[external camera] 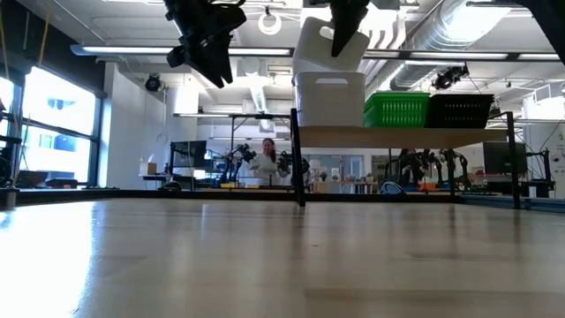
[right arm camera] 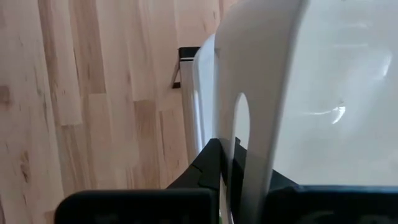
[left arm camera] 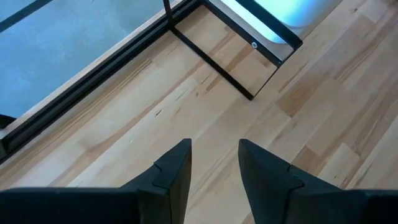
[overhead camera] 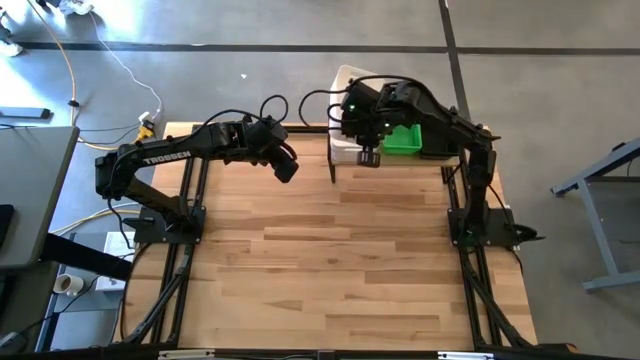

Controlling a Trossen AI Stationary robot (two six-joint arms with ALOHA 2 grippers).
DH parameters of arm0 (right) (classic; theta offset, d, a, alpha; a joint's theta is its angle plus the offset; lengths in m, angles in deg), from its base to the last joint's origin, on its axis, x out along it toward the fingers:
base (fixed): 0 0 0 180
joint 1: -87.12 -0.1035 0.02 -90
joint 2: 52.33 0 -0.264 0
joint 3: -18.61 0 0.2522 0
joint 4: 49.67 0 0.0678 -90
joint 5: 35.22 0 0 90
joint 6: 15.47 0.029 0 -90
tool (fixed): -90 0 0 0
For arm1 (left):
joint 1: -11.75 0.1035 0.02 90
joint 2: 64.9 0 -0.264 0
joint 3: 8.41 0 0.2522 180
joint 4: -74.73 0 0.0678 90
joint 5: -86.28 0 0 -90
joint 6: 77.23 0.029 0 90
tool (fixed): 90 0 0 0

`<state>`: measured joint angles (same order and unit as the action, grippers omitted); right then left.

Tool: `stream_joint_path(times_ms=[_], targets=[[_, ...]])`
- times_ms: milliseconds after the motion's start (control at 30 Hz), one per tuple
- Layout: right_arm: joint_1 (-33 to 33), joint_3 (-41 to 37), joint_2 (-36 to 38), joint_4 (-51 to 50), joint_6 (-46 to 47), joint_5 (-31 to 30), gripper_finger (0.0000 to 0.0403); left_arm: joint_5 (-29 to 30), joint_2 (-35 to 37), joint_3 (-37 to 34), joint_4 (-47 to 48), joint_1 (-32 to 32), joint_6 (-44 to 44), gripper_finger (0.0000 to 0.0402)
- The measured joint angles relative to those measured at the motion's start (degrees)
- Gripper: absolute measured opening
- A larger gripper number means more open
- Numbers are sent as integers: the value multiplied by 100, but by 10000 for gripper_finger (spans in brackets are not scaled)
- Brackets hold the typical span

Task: Stack baskets on shelf by color
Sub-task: Stack the white bin on top of the white bin

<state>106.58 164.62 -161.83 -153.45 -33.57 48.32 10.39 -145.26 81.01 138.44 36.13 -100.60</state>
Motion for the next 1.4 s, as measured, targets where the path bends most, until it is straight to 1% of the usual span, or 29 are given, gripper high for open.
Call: stream_joint_path(times_ms=[200, 300, 433, 500, 567, 667, 767, 900, 1033, 1233, 1333, 1400], targets=[[87, 0, 359, 0, 7, -38, 0, 2, 0, 0, 0, 0, -3, 122], [119, 0, 554, 0, 25, -161, 0, 5, 0, 0, -2, 0, -20, 122], [119, -11, 768, 4, 217, -224, 0, 9, 0, 0, -2, 0, -19, 122], [119, -325, 998, 44, 262, -243, 0, 19, 0, 0, -4, 0, -33, 122], [113, -937, 1339, 11, 296, -318, 0, 24, 0, 0, -4, 0, -44, 122], [63, -1863, 1829, 69, 278, -740, 0, 22, 0, 0, -4, 0, -44, 122], [41, -2168, 2063, 226, 263, -787, 0, 23, 0, 0, -5, 2, -44, 122], [-25, -2027, 1986, 268, 257, -748, 0, 22, 0, 0, -7, 0, -46, 122], [-54, -1711, 1798, 415, -6, -831, 0, 22, 0, 0, -7, 2, -48, 122], [-56, -1124, 1142, 252, -466, -813, 0, 2, 0, 0, -7, 2, -192, 122], [-54, -788, 794, -11, -553, -817, 0, 4, 0, 0, -7, 1, -195, 122], [-54, -596, 655, 27, -565, -807, 0, 7, 0, 0, -7, 0, -195, 122]])
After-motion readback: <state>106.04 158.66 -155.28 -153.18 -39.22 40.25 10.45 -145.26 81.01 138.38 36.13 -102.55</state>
